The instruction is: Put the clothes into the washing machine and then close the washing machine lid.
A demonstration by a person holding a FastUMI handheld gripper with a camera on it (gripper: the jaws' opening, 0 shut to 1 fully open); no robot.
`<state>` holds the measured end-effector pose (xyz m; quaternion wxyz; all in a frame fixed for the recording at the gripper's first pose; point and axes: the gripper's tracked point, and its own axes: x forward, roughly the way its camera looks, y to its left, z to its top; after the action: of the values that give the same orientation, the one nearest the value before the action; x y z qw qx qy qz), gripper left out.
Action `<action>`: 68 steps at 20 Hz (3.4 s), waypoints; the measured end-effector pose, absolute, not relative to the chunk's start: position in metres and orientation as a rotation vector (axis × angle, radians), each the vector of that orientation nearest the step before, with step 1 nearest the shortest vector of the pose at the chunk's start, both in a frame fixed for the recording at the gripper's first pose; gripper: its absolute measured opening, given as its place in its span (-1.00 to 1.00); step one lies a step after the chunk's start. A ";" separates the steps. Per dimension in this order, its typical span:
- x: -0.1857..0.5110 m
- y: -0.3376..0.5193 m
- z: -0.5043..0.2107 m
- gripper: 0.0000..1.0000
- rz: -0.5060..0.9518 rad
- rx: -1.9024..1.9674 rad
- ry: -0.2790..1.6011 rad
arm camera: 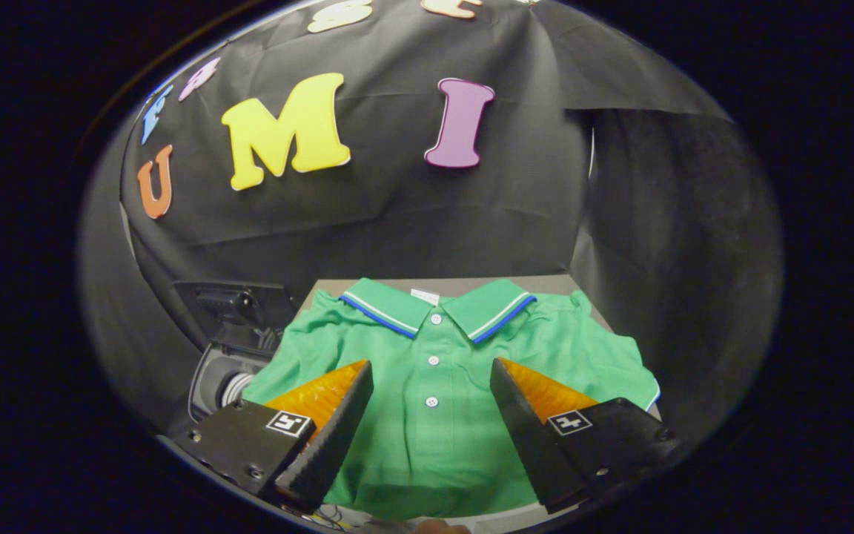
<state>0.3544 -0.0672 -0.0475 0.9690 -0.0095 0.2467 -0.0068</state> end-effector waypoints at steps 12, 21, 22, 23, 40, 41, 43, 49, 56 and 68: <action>0.355 -0.069 -0.082 1.00 -0.016 -0.033 0.629; 0.352 -0.062 -0.082 0.61 0.021 -0.048 0.732; 0.355 -0.061 -0.081 0.25 0.035 -0.051 0.728; 0.360 -0.059 -0.083 -0.10 0.038 -0.014 0.710; 0.339 -0.029 0.020 -0.90 0.122 0.165 0.543; 0.336 -0.023 0.030 -0.90 0.140 0.167 0.531; 0.329 -0.011 0.052 -0.90 0.180 0.170 0.501; 0.317 0.043 0.097 -0.90 0.305 0.147 0.422; 0.319 0.120 0.121 -0.90 0.449 0.133 0.391; 0.333 0.255 0.119 -0.90 0.649 0.104 0.430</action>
<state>0.3325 0.2548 0.1189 0.9239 0.0505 0.2098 0.3161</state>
